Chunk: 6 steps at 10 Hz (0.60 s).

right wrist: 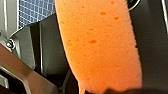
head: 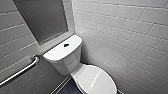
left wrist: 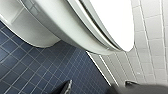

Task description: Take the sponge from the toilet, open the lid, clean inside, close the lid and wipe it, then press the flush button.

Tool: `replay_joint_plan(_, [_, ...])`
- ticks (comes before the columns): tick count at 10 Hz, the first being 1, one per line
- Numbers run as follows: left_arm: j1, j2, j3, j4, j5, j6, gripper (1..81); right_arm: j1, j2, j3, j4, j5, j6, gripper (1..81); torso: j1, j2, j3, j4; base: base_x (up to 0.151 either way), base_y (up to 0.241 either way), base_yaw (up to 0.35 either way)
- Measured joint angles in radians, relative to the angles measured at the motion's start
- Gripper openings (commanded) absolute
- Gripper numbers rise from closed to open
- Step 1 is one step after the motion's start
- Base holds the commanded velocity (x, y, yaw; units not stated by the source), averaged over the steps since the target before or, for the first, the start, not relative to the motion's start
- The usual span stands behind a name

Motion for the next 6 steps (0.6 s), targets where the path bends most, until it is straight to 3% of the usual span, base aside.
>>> replay_joint_plan(6, [-0.052, 0.091, -0.047, -0.06, 0.074, -0.012, 81.1, -0.019, 0.12, -0.254, -0.011, -0.001, -0.001, 1.0, 0.0, 0.0, 0.0, 0.0, 0.0, 0.0, 0.0])
